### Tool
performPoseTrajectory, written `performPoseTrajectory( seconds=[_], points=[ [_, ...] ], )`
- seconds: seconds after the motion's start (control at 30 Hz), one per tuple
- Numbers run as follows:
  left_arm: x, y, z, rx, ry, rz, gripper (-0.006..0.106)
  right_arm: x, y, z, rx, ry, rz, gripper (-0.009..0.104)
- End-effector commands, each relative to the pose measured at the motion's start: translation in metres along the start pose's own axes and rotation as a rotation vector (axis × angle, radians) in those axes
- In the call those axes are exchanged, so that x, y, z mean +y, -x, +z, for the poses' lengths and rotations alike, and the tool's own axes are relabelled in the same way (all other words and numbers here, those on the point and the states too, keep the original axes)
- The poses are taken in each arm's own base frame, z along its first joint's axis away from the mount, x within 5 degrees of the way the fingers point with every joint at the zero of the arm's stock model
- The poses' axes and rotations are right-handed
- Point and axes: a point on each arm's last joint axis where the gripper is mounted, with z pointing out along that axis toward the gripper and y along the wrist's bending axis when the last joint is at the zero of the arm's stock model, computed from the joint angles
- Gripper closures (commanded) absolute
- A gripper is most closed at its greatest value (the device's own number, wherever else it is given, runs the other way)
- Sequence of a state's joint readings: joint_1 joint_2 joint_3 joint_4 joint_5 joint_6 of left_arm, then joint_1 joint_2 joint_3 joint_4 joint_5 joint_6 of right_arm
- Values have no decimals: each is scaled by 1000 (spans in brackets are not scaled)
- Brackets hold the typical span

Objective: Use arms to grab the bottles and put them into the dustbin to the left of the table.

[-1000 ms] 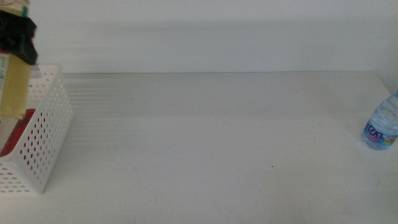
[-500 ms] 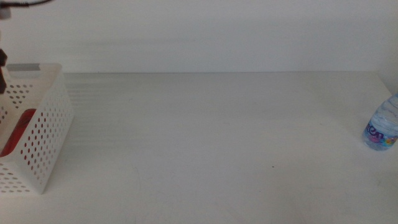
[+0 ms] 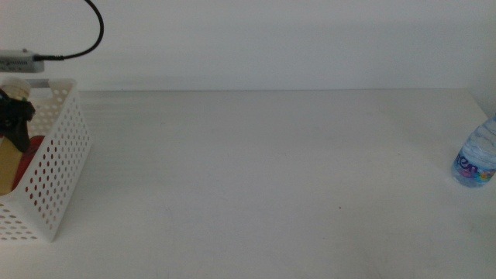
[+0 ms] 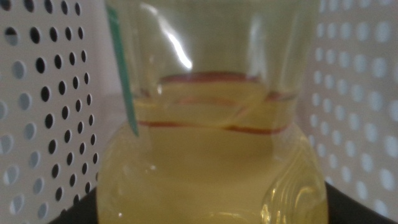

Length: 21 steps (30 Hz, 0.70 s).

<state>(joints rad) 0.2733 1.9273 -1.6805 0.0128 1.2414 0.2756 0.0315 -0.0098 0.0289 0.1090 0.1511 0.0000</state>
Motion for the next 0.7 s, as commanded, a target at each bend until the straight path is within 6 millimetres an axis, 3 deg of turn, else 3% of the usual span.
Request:
performPoseTrajectory(
  seconds=[0.0,0.23,0.37,0.47,0.67],
  points=[
    [-1,-6,-26,3,16,3,105,0,11,-3,-112,-2,-11,25],
    [1,-1,-6,35,9,4,104,0,11,-3,-112,-2,-11,25],
    [1,1,2,45,6,5,93,0,11,-3,-112,-2,-11,25],
    [2,3,8,47,6,6,78,0,11,-3,-112,-2,-11,25],
    [3,5,11,41,19,-2,33,0,11,-3,-112,-2,-11,25]
  ],
)
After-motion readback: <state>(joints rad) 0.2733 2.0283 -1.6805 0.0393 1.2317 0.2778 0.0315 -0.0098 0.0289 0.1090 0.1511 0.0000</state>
